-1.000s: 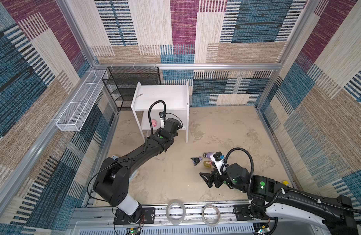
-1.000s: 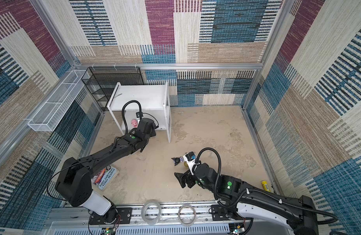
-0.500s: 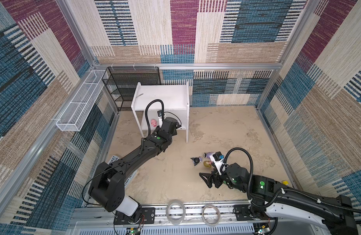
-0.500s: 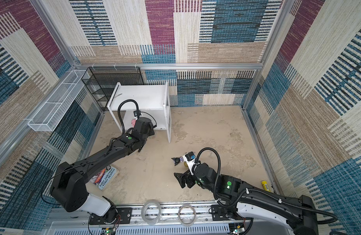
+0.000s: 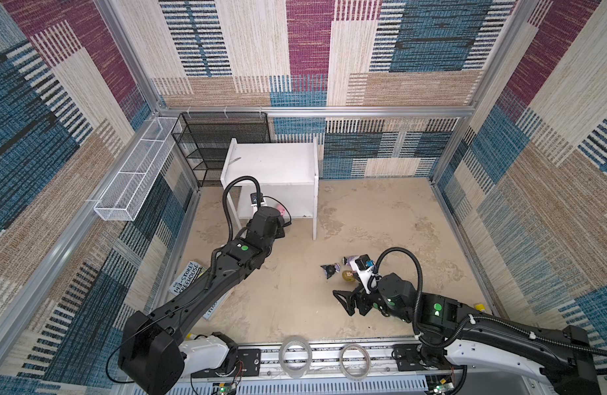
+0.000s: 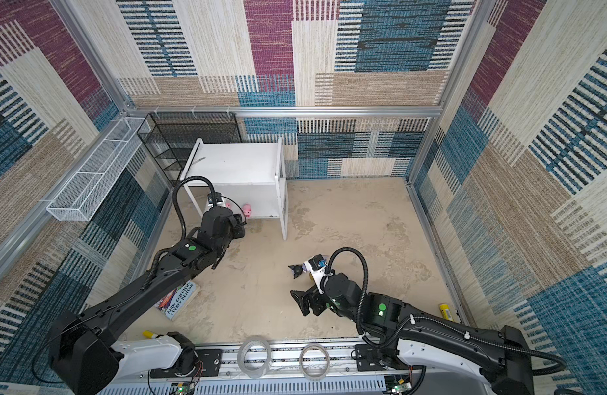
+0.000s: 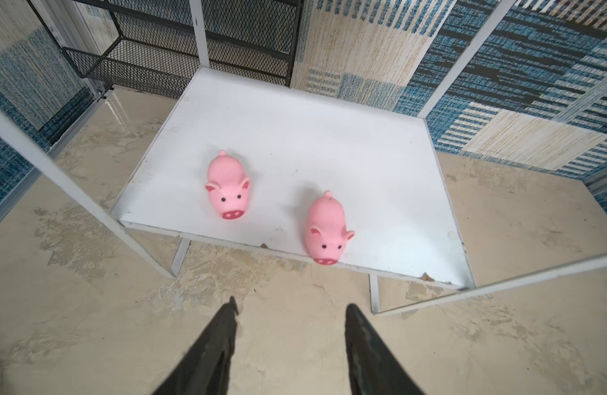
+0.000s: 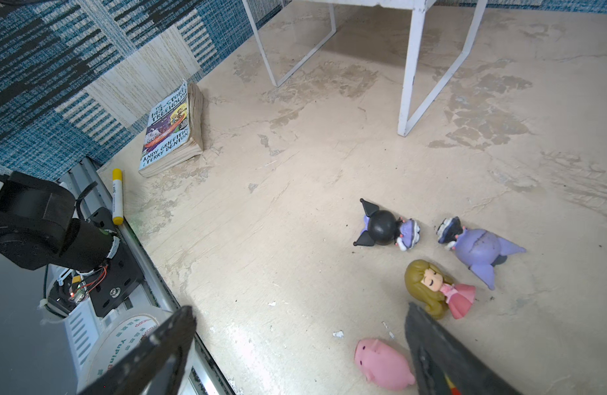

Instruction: Place and organize the plastic toys onto the shelf

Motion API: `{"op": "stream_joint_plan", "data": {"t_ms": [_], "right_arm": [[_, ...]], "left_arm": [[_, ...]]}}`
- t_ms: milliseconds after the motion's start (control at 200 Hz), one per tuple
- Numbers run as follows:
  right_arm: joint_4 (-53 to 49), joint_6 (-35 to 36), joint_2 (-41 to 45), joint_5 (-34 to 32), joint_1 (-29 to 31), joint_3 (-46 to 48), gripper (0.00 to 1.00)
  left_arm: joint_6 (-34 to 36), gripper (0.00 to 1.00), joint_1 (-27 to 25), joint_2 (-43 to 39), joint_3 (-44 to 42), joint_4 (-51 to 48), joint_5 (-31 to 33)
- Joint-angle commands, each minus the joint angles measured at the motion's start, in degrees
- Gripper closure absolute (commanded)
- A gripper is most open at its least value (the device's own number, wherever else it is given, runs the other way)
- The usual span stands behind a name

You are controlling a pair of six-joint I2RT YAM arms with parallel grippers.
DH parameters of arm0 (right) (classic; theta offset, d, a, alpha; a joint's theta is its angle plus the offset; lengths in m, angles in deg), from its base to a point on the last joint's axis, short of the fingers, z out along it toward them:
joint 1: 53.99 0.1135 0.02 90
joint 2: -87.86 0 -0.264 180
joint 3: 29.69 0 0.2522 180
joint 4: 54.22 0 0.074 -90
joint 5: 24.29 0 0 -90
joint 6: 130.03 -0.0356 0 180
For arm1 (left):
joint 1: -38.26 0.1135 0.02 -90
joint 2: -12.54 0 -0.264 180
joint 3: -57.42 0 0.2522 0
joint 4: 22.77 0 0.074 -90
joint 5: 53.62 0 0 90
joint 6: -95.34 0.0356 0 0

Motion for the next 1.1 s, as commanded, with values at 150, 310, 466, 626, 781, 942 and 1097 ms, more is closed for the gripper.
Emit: {"op": "stream_joint_plan", "data": {"t_ms": [150,310,466,626,781,942,1097], "right_arm": [[3.6,1.0,-1.4,0.9,0.0,-0.6,0.03],[3.2,0.4,0.2,0.2,0.0,0.1,0.03],[2.4,-0.5,2.6,-0.3,0.0,1.0,0.03],[1.7,-1.1,4.3,-0.7,0.1,1.5,0.03],[2.0,-1.1,4.2,-0.7,0.1,1.9,0.03],[2.2,-0.9,3.9,-0.6,0.0,2.0,0.03],[2.3,-0.9,3.9,-0.6,0.0,2.0,0.03]], "left_arm": [[2.5,0.69,1.1,1.2,-0.4,2.4,-8.3],[3.6,0.76,1.6,4.4,2.5,3.0,-9.5],[4.7,0.77,1.9,8.0,6.0,1.9,-10.2],[4.5,0.79,2.2,11.0,9.6,-1.7,-8.9],[5.6,0.78,2.4,12.2,10.5,-1.2,-9.7],[6.3,0.72,2.5,14.3,13.1,-3.4,-9.9],[6.7,0.69,2.5,15.6,13.8,-3.7,-8.9]]}}
